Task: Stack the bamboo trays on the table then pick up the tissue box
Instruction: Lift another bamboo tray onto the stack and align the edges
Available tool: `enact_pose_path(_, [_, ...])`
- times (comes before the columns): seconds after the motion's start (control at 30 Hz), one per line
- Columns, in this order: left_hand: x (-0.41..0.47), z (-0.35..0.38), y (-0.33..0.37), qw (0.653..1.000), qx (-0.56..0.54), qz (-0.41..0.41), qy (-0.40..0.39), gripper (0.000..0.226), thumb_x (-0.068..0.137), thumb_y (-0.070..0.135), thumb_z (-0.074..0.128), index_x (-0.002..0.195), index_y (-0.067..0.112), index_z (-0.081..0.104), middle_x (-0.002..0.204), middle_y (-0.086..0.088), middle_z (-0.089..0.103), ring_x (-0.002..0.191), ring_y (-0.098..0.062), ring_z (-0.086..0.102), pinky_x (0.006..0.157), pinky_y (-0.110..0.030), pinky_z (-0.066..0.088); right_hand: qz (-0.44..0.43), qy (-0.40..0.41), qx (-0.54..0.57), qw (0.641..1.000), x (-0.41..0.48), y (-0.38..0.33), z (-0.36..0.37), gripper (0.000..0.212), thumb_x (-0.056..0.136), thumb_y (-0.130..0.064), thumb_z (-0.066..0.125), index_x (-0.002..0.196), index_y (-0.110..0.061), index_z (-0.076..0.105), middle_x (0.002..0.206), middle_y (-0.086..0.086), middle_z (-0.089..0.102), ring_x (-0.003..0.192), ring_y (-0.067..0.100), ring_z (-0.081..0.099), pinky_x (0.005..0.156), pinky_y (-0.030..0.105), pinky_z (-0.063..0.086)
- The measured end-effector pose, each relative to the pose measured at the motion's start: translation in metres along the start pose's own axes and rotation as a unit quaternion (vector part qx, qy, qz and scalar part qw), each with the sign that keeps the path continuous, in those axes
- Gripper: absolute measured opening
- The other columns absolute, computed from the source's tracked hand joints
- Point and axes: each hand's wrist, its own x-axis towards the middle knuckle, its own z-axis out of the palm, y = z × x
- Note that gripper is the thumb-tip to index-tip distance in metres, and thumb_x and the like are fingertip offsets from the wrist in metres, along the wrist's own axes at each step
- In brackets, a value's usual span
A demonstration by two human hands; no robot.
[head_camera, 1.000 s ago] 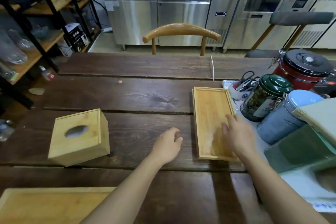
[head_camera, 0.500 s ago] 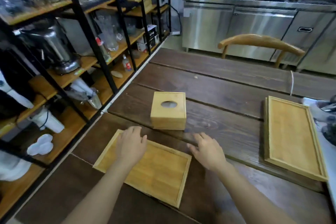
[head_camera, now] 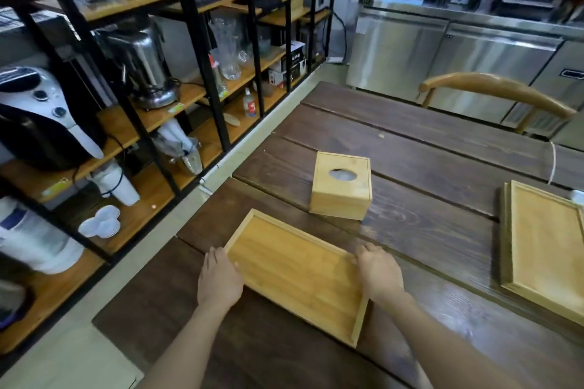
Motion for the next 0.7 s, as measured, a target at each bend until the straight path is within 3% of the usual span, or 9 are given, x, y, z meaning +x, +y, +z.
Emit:
enact_pose_path(0.07, [-0.003, 0.001, 0.0, 1.0, -0.006, -0.001, 0.01, 0.052, 0.096, 0.013, 0.038, 0.143, 0.001, 0.019, 0.156, -0.015, 0.018, 0.143, -0.028, 0.017, 0.114, -0.042, 0.025, 0.007, 0.016, -0.012, 1.0, -0.004, -0.002, 0.003, 0.029, 0.094, -0.014, 0.04, 0.122, -0.008, 0.047, 0.129, 0.01, 0.052, 0.12, 0.027, 0.045, 0.097, 0.036, 0.038])
enact_pose_path(0.2, [-0.009, 0.004, 0.003, 0.998, -0.003, -0.038, 0.053, 0.049, 0.091, 0.009, 0.047, 0.136, -0.001, 0.03, 0.146, -0.017, 0.036, 0.135, -0.031, 0.031, 0.107, -0.04, 0.033, 0.024, 0.043, -0.001, 0.999, -0.012, 0.0, 0.006, 0.022, 0.094, -0.017, 0.039, 0.11, -0.011, 0.053, 0.12, 0.007, 0.056, 0.115, 0.025, 0.047, 0.09, 0.038, 0.04])
enact_pose_path(0.33, [-0.015, 0.01, 0.003, 0.992, 0.063, -0.062, 0.091, 0.04, 0.091, 0.009, 0.046, 0.13, 0.004, 0.038, 0.14, -0.016, 0.041, 0.13, -0.031, 0.033, 0.105, -0.041, 0.031, 0.021, 0.075, 0.038, 0.996, -0.021, 0.005, -0.001, 0.012, 0.089, -0.011, 0.05, 0.088, -0.003, 0.059, 0.097, 0.015, 0.062, 0.095, 0.032, 0.055, 0.077, 0.042, 0.042])
enact_pose_path(0.4, [-0.017, 0.011, 0.005, 0.991, 0.07, -0.054, 0.102, 0.031, 0.091, 0.008, 0.047, 0.122, 0.005, 0.043, 0.131, -0.016, 0.05, 0.122, -0.03, 0.043, 0.101, -0.04, 0.035, 0.009, 0.107, 0.067, 0.992, -0.026, 0.006, -0.002, 0.008, 0.083, -0.004, 0.059, 0.075, -0.002, 0.06, 0.082, 0.016, 0.063, 0.081, 0.035, 0.059, 0.065, 0.041, 0.044])
enact_pose_path(0.47, [-0.018, 0.009, 0.009, 0.994, 0.025, -0.029, 0.105, 0.017, 0.091, 0.006, 0.047, 0.108, 0.006, 0.044, 0.113, -0.016, 0.058, 0.098, -0.029, 0.055, 0.085, -0.039, 0.045, 0.009, 0.128, 0.086, 0.988, -0.031, 0.01, -0.002, 0.012, 0.079, -0.002, 0.063, 0.068, -0.004, 0.058, 0.074, 0.015, 0.061, 0.072, 0.035, 0.059, 0.058, 0.041, 0.045])
enact_pose_path(0.53, [-0.02, 0.004, 0.014, 0.992, -0.04, 0.016, 0.122, 0.016, 0.089, 0.003, 0.049, 0.094, 0.012, 0.037, 0.098, -0.014, 0.057, 0.075, -0.022, 0.052, 0.064, -0.033, 0.046, 0.018, 0.143, 0.105, 0.984, -0.034, 0.016, -0.002, 0.013, 0.08, -0.002, 0.063, 0.068, -0.005, 0.058, 0.073, 0.013, 0.06, 0.071, 0.033, 0.057, 0.058, 0.041, 0.045])
enact_pose_path(0.7, [-0.023, -0.022, 0.037, 0.964, -0.19, 0.132, 0.131, 0.024, 0.086, 0.014, 0.06, 0.083, 0.022, 0.038, 0.085, 0.001, 0.049, 0.074, -0.014, 0.055, 0.054, -0.021, 0.044, 0.071, 0.147, 0.208, 0.965, -0.04, 0.033, -0.002, 0.01, 0.088, -0.015, 0.056, 0.078, -0.015, 0.056, 0.079, -0.001, 0.053, 0.078, 0.02, 0.051, 0.072, 0.036, 0.038])
